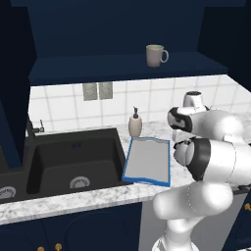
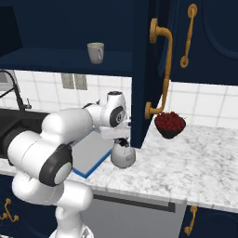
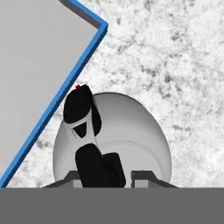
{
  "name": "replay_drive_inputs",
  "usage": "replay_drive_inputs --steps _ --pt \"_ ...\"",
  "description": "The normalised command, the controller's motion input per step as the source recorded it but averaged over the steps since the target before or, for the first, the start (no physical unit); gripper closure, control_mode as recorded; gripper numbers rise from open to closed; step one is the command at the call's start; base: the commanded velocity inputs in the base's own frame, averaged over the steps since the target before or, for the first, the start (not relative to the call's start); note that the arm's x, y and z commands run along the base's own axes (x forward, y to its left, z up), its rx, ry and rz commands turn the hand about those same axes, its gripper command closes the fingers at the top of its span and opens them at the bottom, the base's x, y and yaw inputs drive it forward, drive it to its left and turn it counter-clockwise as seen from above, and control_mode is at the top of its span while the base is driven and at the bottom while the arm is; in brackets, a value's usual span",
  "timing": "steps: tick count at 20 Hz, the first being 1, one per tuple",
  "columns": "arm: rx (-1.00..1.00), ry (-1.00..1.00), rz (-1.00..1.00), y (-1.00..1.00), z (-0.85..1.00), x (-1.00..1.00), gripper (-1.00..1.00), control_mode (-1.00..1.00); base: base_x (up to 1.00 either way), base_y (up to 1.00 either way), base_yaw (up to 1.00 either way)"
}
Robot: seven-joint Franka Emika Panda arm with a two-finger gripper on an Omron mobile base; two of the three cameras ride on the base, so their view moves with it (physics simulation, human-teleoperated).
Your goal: Pick the kettle from the counter and place it on the tray. Then pick the mug from the cabinet and place it on the tray. Then close the cabinet doors.
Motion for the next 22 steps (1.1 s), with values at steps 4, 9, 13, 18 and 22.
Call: replay_drive_inputs --steps 4,9,13,18,22 --pt "-0.06 -0.19 0.06 0.75 0.21 0.0 1.0 -1.0 0.0 0.0 0.0" --pt "-0.04 -0.15 0.08 0.46 0.27 0.26 1.0 -1.0 0.0 0.0 0.0" --pt "-0.06 -0.07 0.11 0.37 0.08 0.29 1.0 -1.0 0.0 0.0 0.0" --pt "-0.01 0.0 0.13 0.3 0.01 0.43 1.0 -1.0 0.0 0.0 0.0" --pt "0.0 0.0 0.03 0.06 0.22 0.07 1.0 -1.0 0.0 0.0 0.0"
